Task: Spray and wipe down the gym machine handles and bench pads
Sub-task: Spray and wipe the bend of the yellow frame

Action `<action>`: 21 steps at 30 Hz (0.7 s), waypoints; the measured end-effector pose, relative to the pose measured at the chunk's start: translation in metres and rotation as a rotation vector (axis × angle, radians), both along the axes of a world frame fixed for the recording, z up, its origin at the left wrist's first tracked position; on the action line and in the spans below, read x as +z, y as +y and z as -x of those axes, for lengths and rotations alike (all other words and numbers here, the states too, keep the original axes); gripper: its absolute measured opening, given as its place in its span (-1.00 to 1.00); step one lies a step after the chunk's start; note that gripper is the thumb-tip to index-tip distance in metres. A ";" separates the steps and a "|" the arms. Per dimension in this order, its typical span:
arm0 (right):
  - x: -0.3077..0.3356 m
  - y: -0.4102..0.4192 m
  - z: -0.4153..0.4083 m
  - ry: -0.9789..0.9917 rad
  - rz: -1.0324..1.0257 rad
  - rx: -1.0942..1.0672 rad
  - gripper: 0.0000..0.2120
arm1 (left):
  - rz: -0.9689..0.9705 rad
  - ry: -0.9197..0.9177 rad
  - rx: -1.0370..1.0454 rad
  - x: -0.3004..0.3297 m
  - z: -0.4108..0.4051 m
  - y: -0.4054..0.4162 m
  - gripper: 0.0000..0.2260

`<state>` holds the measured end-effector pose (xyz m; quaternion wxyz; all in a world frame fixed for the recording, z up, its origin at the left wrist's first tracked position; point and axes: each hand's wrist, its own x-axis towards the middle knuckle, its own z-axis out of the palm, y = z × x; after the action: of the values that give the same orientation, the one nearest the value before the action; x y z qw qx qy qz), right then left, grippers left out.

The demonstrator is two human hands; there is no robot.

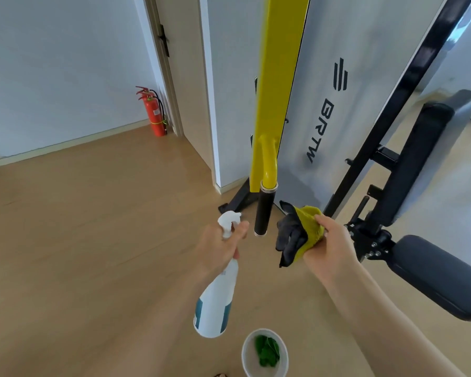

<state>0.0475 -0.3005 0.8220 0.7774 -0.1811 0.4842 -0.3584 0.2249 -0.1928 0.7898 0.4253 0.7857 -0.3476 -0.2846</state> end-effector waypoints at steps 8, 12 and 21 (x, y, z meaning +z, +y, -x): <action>0.004 0.006 -0.008 -0.054 -0.053 -0.065 -0.76 | -0.040 0.047 -0.028 -0.018 -0.009 -0.003 -0.54; 0.012 0.002 -0.020 -0.010 -0.058 -0.059 -0.74 | -0.006 0.038 0.027 -0.013 -0.016 -0.009 -0.51; 0.019 0.002 -0.046 0.154 0.364 0.210 -0.48 | 0.169 -0.011 -0.071 0.045 -0.037 -0.030 -0.69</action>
<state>0.0931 -0.2982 0.8412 0.7255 -0.3949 0.4481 -0.3419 0.2616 -0.2232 0.8346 0.4777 0.7358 -0.4002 -0.2651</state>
